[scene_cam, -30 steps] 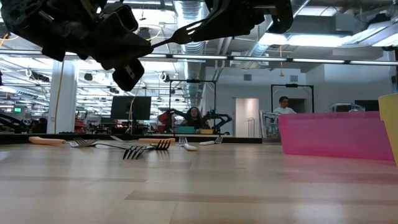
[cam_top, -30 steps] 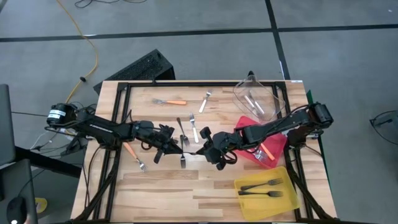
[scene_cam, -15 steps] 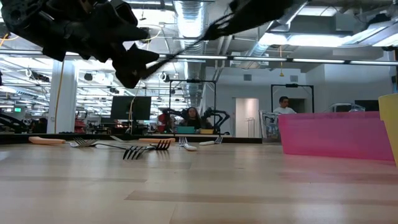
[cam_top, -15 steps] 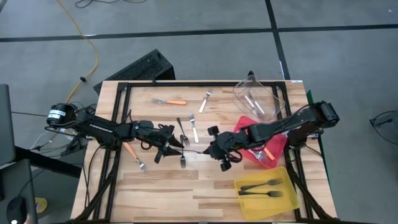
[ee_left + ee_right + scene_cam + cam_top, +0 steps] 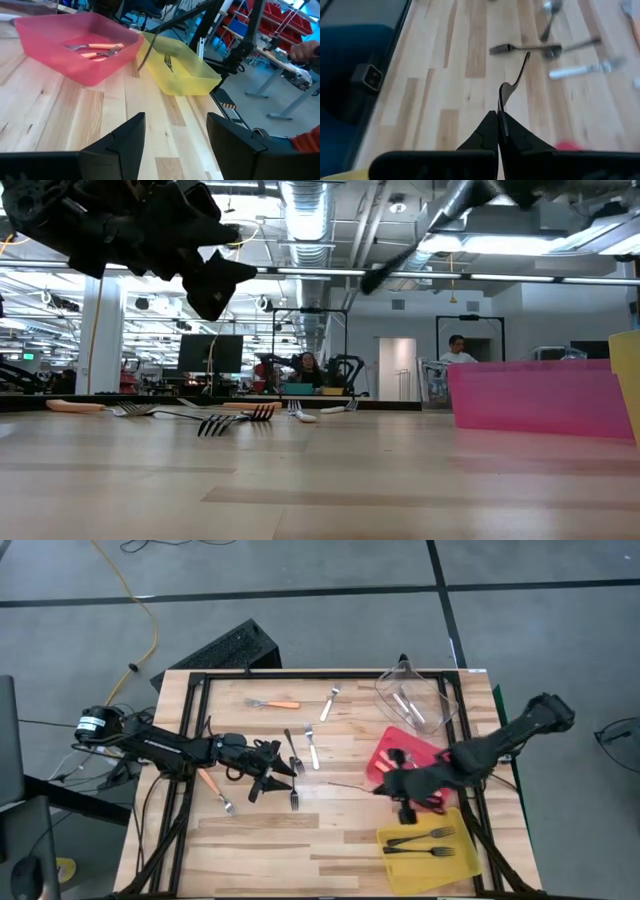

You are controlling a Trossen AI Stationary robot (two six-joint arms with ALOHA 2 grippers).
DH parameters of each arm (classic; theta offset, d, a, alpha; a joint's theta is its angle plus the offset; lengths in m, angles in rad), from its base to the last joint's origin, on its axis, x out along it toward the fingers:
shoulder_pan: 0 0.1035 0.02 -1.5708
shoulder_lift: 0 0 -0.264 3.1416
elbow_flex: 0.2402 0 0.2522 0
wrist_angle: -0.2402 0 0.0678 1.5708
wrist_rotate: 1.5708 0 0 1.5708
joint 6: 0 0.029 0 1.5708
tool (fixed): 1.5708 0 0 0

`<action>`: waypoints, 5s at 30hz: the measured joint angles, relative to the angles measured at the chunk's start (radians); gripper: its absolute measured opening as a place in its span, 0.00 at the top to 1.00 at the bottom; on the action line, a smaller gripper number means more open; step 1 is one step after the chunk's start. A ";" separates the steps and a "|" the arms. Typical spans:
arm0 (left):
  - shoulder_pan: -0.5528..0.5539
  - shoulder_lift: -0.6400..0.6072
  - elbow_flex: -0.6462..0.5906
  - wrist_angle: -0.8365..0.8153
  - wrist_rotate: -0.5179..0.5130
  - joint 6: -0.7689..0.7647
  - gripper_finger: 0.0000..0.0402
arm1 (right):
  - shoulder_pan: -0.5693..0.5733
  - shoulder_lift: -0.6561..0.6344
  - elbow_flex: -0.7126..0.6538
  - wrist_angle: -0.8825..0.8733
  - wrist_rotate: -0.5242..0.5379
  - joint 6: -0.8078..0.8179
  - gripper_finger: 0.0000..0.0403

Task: Sort silverware by color (type)
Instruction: Put the black fork into the yellow bin, then put the white fork into the transparent bin

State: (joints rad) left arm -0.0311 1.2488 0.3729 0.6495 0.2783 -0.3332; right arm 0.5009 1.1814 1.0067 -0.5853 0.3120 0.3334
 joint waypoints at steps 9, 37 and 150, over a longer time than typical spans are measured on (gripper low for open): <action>0.001 0.000 0.000 0.030 -0.007 0.026 0.51 | 0.254 -0.199 -0.072 -0.189 0.139 0.553 0.95; 0.001 0.000 0.000 0.049 -0.116 0.018 0.51 | 1.069 -0.114 -0.324 -0.030 0.837 1.665 0.95; 0.010 0.000 0.000 0.059 -0.265 0.000 0.51 | 0.640 -0.207 -0.313 0.024 0.260 1.449 0.61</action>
State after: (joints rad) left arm -0.0208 1.2488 0.3729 0.7089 0.0138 -0.3328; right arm 1.1414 0.9746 0.6941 -0.5613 0.5724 1.7821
